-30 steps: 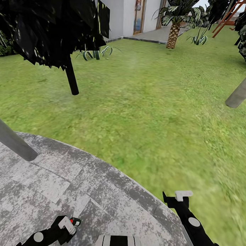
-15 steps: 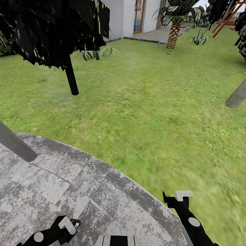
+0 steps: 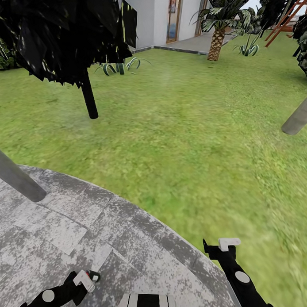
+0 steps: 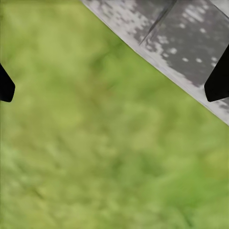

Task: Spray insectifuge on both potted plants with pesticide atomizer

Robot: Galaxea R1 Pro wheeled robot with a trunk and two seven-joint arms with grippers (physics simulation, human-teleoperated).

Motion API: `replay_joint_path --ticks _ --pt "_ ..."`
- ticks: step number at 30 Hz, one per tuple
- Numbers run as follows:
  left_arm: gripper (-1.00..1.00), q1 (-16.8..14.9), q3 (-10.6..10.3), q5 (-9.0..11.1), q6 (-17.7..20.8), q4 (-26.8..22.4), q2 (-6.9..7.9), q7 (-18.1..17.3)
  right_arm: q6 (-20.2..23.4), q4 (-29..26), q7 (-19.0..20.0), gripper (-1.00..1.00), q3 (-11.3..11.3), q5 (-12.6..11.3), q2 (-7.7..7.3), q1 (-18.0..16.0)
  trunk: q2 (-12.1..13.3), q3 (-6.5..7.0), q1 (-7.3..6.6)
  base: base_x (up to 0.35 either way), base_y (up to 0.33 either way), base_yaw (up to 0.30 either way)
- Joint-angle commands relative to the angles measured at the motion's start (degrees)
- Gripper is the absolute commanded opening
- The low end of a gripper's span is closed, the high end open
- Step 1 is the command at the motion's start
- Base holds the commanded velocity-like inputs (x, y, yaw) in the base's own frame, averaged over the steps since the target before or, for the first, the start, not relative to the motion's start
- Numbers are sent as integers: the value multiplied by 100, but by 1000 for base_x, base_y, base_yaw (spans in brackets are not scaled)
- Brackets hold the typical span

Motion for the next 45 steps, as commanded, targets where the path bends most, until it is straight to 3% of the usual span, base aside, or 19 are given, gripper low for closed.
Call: replay_joint_path --ticks 1,38,45 --pt "-100 -3 78 -85 -13 0 -1 -10 -12 1 -1 100 2 2 -1 -2 -1 -4 0 0 0 0" --pt "-100 -3 70 -85 -13 -9 -1 -17 -12 1 -1 100 2 2 0 -2 -1 -4 0 0 0 0" --pt "-100 -3 70 -85 -13 -9 -1 -17 -12 1 -1 100 2 2 -2 -2 8 151 -18 0 0 0"
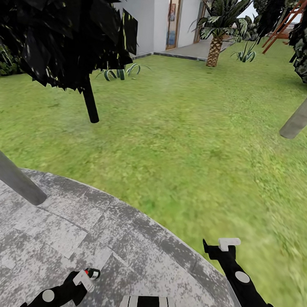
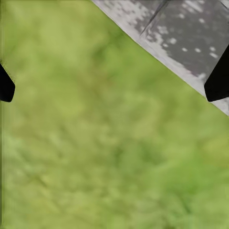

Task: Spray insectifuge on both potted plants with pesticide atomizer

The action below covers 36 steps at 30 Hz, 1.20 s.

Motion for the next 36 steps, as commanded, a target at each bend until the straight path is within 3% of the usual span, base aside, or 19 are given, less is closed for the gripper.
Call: replay_joint_path --ticks 1,11,36 --pt "-100 -2 48 -55 -27 -1 -3 -29 -12 1 -2 100 2 2 -1 -1 -1 -3 -1 0 0 0" --pt "-100 -2 48 -55 -27 -1 -3 -29 -12 1 -1 100 2 2 -1 -1 -1 -3 -1 0 0 0" --pt "-100 -2 56 -34 -24 17 5 -29 -12 29 -1 100 3 42 2 -1 32 551 -65 0 0 0"
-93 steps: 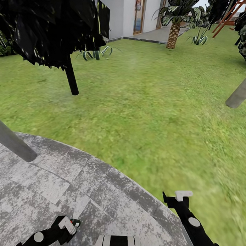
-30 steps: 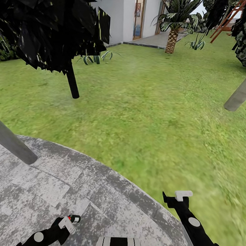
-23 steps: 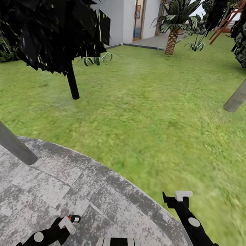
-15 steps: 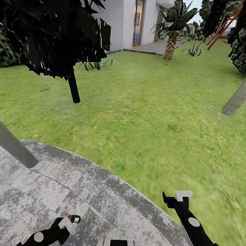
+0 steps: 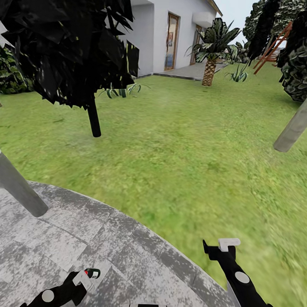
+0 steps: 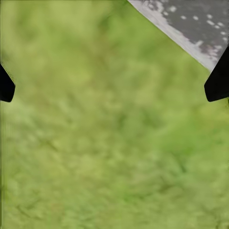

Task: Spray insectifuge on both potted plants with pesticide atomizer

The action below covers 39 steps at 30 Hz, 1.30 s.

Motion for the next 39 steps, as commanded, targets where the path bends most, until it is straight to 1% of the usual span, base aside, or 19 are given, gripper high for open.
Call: replay_joint_path --ticks 1,5,10,11,14,16,19,20,21,23,25,26,27,29,31,32,34,36,39 --pt "-100 -2 48 -50 -24 2 -3 -30 -12 -6 -1 100 1 4 -3 -2 0 19 -3 0 0 0" --pt "-100 15 82 -15 -10 55 -3 -22 -12 -26 -1 100 -9 2 -14 -2 5 107 -14 0 0 0" --pt "-100 56 118 123 -15 263 -3 14 -21 29 -10 100 -25 14 -40 2 12 225 -27 0 0 0" --pt "-100 57 122 183 -20 349 -3 17 -21 51 -10 100 -25 14 -48 4 13 253 -29 0 0 0" --pt "-100 59 131 412 -32 553 5 21 -30 296 -13 100 -27 11 -62 11 17 342 -37 0 0 0" --pt "-100 59 134 677 -40 665 11 22 -38 528 -16 100 -30 11 -70 13 20 403 -42 0 0 0" --pt "-100 66 136 1141 -45 778 19 23 -132 1257 -23 100 -35 0 -83 15 24 495 -50 0 0 0" --pt "-100 83 136 1288 -46 807 22 26 -252 1508 -24 100 -38 -2 -87 16 25 526 -52 0 0 0" --pt "-100 98 136 1357 -46 820 24 27 -337 1628 -25 100 -39 -3 -90 16 27 557 -55 0 0 0" --pt "-100 188 136 1617 -47 843 32 30 -820 2095 -26 100 -47 -7 -111 16 29 619 -60 0 0 0" --pt "-100 305 136 1849 -57 853 44 31 -1402 2619 -27 100 -45 -12 -141 16 32 681 -65 0 0 0" --pt "-100 361 136 1958 -96 856 51 31 -1685 2894 -27 100 -46 -17 -149 16 33 712 -68 0 0 0" --pt "-100 389 138 2016 -132 856 54 33 -1818 3030 -27 100 -46 -18 -151 16 35 743 -70 0 0 0" --pt "-100 500 159 2269 -359 869 67 65 -2296 3557 -27 100 -49 -23 -162 16 37 805 -76 0 0 0" --pt "-100 608 197 2535 -588 884 73 181 -2718 4021 -27 100 -51 -31 -171 16 40 867 -81 0 0 0" --pt "-100 635 202 2595 -629 886 73 221 -2822 4113 -27 100 -50 -33 -173 16 42 898 -83 0 0 0" --pt "-100 787 220 2852 -765 889 74 510 -3306 4455 -27 100 -39 -39 -121 16 44 960 -89 0 0 0" --pt "-100 846 227 2899 -827 893 53 643 -3395 4513 -27 100 -37 -45 -99 16 47 1023 -94 0 0 0" --pt "-100 932 232 2940 -1073 901 6 860 -3444 4547 -22 100 -40 -50 -86 16 51 1113 -101 0 0 0"
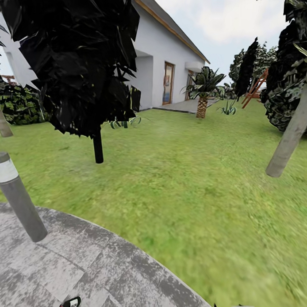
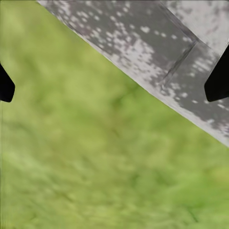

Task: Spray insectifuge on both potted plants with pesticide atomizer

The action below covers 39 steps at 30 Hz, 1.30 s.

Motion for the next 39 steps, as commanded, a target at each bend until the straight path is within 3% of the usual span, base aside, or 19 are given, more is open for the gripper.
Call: replay_joint_path --ticks 1,11,23,34,39 --pt "-100 6 45 -34 -41 6 -4 -1 -19 10 -1 100 1 1 0 -3 0 22 -4 0 0 0" --pt "-100 40 61 -24 -77 8 -1 60 -22 5 1 100 4 1 2 -3 362 215 -204 0 0 0" --pt "-100 41 220 -23 -73 8 -9 57 -30 1 1 100 4 -5 10 -3 843 430 -467 0 0 14" --pt "-100 40 222 -23 -82 8 -10 57 -30 1 -7 100 4 0 11 -3 1285 628 -709 0 0 242" --pt "-100 39 222 -23 -89 8 -10 57 -28 1 -8 100 4 1 11 -3 1285 628 -709 0 0 277"
